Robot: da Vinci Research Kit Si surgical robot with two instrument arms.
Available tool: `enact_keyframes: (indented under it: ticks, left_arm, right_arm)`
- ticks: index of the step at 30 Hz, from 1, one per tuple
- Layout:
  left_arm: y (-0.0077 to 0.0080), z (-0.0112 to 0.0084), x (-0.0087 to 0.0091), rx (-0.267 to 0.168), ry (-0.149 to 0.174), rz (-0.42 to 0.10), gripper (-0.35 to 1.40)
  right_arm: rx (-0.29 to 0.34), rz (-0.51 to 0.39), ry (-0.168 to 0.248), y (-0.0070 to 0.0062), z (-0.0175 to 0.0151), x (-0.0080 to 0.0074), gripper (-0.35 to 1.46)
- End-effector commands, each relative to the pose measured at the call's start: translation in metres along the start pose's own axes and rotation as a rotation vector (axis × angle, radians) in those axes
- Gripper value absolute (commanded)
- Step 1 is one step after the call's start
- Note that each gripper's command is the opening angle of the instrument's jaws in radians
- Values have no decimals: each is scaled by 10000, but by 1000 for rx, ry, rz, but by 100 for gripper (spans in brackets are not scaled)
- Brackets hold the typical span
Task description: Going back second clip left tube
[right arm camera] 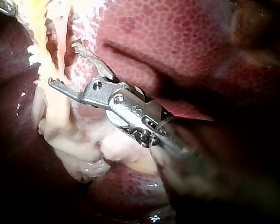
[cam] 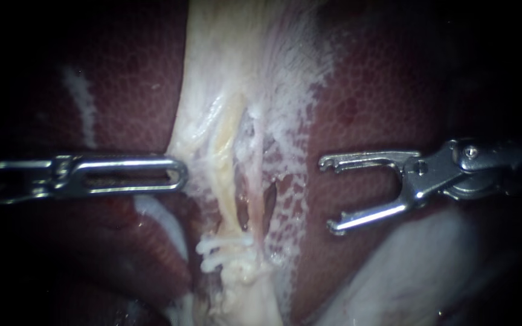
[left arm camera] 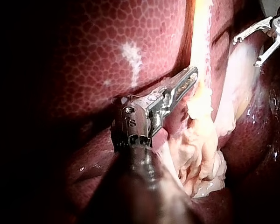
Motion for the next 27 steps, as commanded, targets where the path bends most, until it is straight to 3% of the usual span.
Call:
enact_keyframes:
  ticks: [1,9,27]
  left_arm:
    - [0,5,1,1,4,0,-35]
    - [-5,29,3,15,10,1,-35]
    - [-5,31,6,14,17,2,-35]
  right_arm:
    - [0,0,0,0,0,0,60]
    - [0,0,0,-1,0,0,60]
    - [0,0,0,-1,0,1,60]
